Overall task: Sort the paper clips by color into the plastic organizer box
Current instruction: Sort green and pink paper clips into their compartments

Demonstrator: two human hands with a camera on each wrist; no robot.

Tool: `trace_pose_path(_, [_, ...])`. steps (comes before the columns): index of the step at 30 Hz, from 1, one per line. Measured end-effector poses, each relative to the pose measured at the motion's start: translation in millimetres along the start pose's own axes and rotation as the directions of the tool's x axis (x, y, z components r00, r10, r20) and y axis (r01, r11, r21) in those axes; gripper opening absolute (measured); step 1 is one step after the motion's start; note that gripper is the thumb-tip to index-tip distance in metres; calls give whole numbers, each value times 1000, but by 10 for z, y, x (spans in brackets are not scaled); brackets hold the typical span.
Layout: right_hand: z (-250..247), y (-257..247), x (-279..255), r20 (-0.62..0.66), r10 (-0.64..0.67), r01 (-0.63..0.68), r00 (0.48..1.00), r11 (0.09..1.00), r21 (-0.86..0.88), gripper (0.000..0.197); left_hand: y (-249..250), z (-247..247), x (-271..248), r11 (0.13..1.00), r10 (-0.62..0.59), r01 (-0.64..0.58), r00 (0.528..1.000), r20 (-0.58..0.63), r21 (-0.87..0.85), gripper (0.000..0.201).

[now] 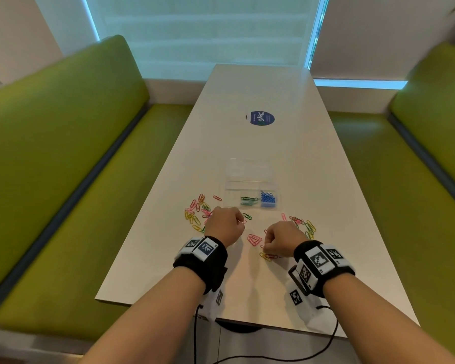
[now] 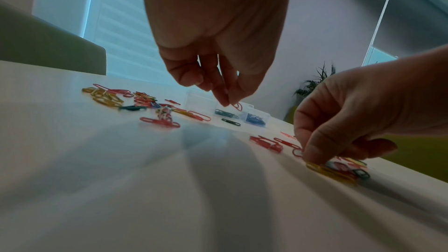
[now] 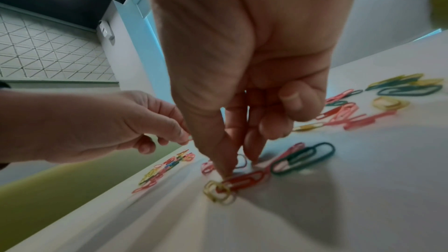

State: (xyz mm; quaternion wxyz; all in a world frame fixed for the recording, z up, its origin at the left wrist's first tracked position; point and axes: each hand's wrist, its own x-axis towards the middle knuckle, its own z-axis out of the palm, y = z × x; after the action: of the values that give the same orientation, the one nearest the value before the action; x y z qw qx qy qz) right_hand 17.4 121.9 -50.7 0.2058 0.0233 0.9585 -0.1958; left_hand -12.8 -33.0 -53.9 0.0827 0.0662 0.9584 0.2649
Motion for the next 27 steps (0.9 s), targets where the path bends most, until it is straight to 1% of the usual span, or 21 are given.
trace_pose_path(2, [-29,-15,16,-22,-9,9,1000,1000,10,20,-1,-32,30,1000,-8,8,999,-33,-4,25])
trace_pose_path(6, [-142,-35,48,-99,-30,34,995,998,44,3,-9,-162,168,999,-22,17,989,-147,-37,24])
trace_pose_path(9, [-220,-44,90,-148,-17,30,989,996,81,7,20,-296,293,998,-47,35,979,-201,-59,24])
trace_pose_path(11, [-263,-47,118,-174,-20,33,985,997,76,10,41,-347,377,996,-74,63,979,-190,-60,23])
trace_pose_path(14, [-287,-36,171,-191,-15,31,981,996,84,10,44,-340,487,995,-98,92,986,-136,-48,22])
trace_pose_path(17, [-290,-31,222,-199,-14,32,980,996,89,11,19,-305,548,994,-107,105,990,-90,-25,22])
trace_pose_path(20, [-296,-41,266,-196,-24,44,980,994,96,12,-21,-282,571,994,-108,108,992,-68,-5,25])
trace_pose_path(24, [-322,-90,338,-206,-41,65,978,992,112,13,-93,-281,592,995,-104,103,992,-75,-19,27])
trace_pose_path(27, [-355,-166,412,-231,-47,74,972,991,110,16,-152,-300,620,997,-77,74,989,-125,-34,27])
